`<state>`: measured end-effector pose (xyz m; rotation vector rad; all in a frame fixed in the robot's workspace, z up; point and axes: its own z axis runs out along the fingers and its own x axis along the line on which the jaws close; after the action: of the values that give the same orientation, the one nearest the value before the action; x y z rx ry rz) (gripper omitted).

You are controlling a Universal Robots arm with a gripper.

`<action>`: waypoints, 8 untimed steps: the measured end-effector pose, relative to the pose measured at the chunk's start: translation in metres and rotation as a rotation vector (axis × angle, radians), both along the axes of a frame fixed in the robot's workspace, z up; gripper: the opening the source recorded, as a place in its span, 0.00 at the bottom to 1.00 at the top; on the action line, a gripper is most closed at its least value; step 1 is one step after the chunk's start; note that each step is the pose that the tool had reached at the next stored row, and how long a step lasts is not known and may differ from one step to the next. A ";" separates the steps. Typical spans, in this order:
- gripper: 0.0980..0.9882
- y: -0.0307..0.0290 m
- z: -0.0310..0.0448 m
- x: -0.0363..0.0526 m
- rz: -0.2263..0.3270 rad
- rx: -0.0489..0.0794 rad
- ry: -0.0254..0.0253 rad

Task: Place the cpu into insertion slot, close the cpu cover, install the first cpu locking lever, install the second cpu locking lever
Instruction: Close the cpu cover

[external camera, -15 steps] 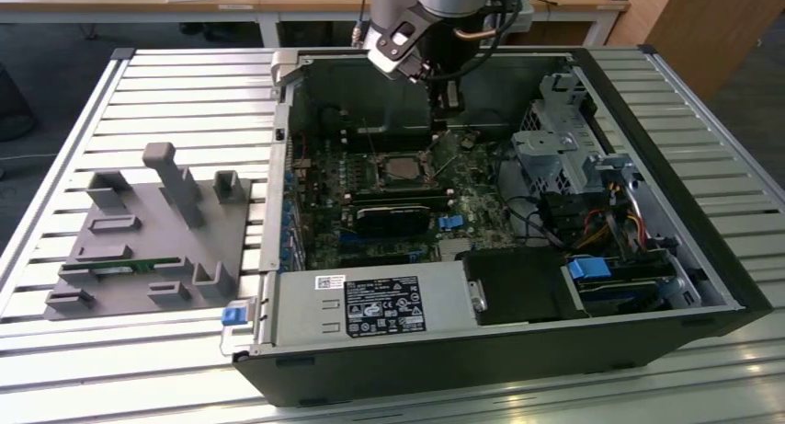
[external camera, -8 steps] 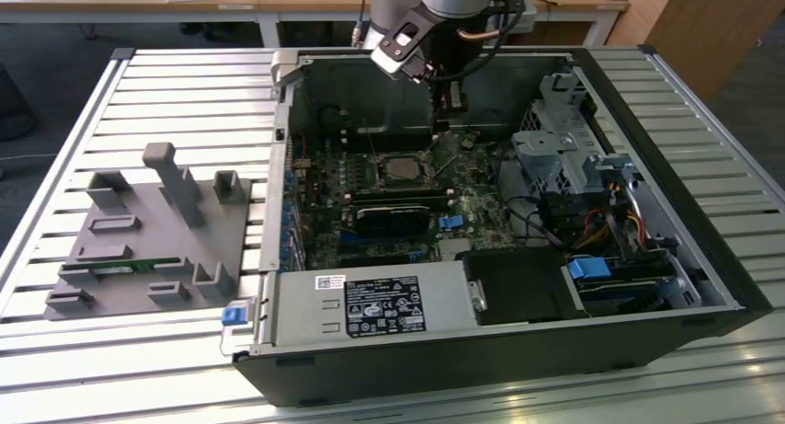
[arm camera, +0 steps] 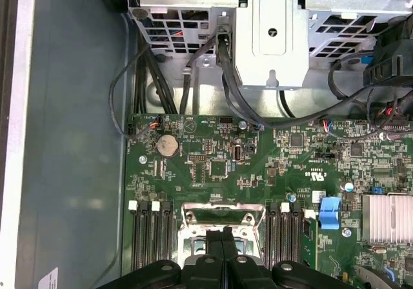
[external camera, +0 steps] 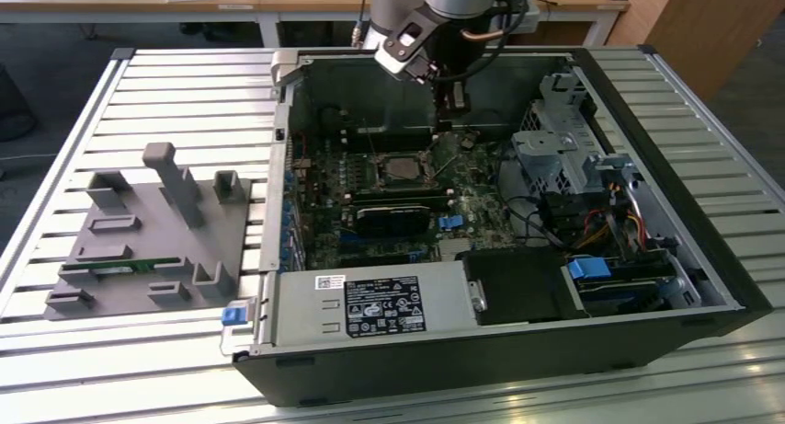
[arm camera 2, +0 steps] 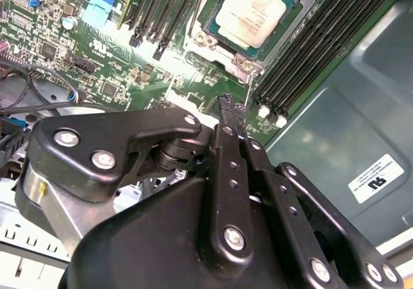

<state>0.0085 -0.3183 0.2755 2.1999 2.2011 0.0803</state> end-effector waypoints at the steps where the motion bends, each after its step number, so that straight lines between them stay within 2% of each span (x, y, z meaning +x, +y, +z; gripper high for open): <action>1: 0.02 0.0000 -0.0001 0.0003 0.000 0.000 0.0000; 8: 0.02 0.0000 -0.0004 0.0038 0.000 0.000 0.0000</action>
<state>0.0123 -0.3183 0.2751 2.1999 2.2010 0.0803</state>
